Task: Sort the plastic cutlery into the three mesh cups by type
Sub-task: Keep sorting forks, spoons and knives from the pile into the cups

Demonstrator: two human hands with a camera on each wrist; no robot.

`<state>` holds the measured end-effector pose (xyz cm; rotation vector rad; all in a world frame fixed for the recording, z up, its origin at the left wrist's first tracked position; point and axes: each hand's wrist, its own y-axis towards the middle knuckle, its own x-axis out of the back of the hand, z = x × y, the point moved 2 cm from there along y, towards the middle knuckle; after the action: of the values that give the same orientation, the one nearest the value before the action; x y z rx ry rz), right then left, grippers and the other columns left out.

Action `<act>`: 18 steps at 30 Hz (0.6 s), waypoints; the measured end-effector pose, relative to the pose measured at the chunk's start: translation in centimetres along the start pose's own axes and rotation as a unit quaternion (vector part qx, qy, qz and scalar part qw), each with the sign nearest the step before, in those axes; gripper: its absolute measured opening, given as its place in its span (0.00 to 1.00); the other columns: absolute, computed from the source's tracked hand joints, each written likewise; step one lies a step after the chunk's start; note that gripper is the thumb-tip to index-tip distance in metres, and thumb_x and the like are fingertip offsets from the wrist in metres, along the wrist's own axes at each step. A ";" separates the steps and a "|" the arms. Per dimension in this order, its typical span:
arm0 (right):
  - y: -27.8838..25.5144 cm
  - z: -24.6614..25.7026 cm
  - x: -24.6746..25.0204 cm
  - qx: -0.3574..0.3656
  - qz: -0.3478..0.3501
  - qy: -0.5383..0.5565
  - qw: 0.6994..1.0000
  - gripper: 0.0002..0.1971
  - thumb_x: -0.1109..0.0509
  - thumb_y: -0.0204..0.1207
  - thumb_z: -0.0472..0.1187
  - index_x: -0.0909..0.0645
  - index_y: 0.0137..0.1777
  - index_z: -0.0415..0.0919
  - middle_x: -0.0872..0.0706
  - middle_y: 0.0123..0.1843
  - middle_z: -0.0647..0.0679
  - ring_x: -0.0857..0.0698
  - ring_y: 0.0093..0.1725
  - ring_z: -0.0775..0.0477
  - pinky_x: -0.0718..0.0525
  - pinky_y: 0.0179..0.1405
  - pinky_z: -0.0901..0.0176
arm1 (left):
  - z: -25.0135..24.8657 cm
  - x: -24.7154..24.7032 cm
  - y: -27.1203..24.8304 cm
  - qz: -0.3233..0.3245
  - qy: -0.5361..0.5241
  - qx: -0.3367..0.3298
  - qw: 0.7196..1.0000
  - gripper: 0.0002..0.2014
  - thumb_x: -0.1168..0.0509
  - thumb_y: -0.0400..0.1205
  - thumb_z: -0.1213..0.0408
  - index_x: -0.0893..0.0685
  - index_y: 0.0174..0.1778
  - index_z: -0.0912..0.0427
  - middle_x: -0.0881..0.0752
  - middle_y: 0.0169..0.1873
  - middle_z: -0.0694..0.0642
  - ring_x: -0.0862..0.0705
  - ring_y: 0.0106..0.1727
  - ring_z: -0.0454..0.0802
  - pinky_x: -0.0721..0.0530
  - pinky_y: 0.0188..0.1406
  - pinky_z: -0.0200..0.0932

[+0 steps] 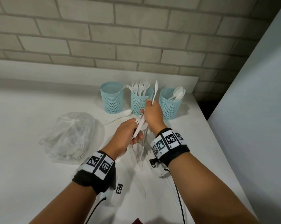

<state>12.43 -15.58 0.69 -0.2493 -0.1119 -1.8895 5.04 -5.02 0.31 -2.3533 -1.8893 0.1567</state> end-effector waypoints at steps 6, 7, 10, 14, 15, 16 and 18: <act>0.4 0.7 0.0 0.034 -0.022 0.038 0.998 0.14 0.46 0.86 0.47 0.28 0.40 0.43 0.23 0.32 0.48 0.23 0.29 0.50 0.26 0.29 0.58 | -0.4 0.2 0.2 0.017 0.023 -0.006 1.000 0.13 0.53 0.83 0.68 0.23 0.44 0.63 0.18 0.29 0.61 0.30 0.20 0.45 0.34 0.22 0.35; 0.5 0.8 -0.1 0.039 -0.020 0.033 0.998 0.15 0.46 0.85 0.47 0.28 0.39 0.43 0.23 0.31 0.48 0.23 0.30 0.50 0.26 0.31 0.58 | -0.4 0.2 0.2 0.024 0.028 -0.006 0.999 0.14 0.54 0.84 0.67 0.24 0.42 0.60 0.18 0.29 0.62 0.30 0.20 0.46 0.34 0.21 0.35; 0.4 1.1 0.1 0.059 -0.021 0.004 0.998 0.15 0.47 0.86 0.47 0.25 0.46 0.38 0.22 0.34 0.48 0.22 0.34 0.48 0.27 0.31 0.59 | -0.3 0.3 0.4 0.023 0.038 -0.015 0.999 0.15 0.54 0.85 0.64 0.23 0.41 0.58 0.16 0.30 0.61 0.29 0.21 0.47 0.33 0.21 0.35; 0.4 1.0 0.5 0.038 -0.021 -0.063 0.997 0.20 0.51 0.87 0.46 0.26 0.64 0.32 0.20 0.51 0.42 0.22 0.48 0.44 0.30 0.43 0.58 | -0.2 0.5 0.5 0.008 0.016 -0.037 0.999 0.15 0.53 0.86 0.64 0.23 0.43 0.62 0.16 0.28 0.60 0.30 0.21 0.47 0.34 0.21 0.36; 0.5 0.9 0.5 0.024 -0.015 -0.071 0.997 0.20 0.51 0.87 0.46 0.28 0.66 0.32 0.19 0.55 0.40 0.21 0.49 0.42 0.28 0.44 0.57 | -0.2 0.6 0.5 0.003 0.012 -0.045 0.999 0.14 0.53 0.86 0.65 0.23 0.42 0.62 0.16 0.29 0.61 0.30 0.21 0.47 0.34 0.20 0.35; 0.4 0.9 0.6 0.012 -0.014 -0.076 0.997 0.20 0.51 0.87 0.47 0.29 0.67 0.32 0.19 0.58 0.38 0.21 0.50 0.42 0.26 0.45 0.55 | -0.2 0.6 0.4 -0.002 0.013 -0.054 0.998 0.15 0.52 0.86 0.65 0.22 0.41 0.61 0.16 0.29 0.62 0.29 0.21 0.47 0.33 0.20 0.35; 0.4 0.9 0.7 -0.007 -0.010 -0.089 0.996 0.21 0.52 0.87 0.48 0.31 0.67 0.33 0.19 0.61 0.37 0.18 0.53 0.39 0.19 0.49 0.48 | -0.2 0.5 0.3 -0.009 0.031 -0.073 0.997 0.15 0.52 0.86 0.66 0.22 0.39 0.59 0.15 0.31 0.63 0.27 0.21 0.45 0.31 0.20 0.34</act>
<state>12.68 -16.15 1.66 -0.4271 -0.2210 -1.8861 5.45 -4.57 0.49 -2.3998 -1.9542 -0.0573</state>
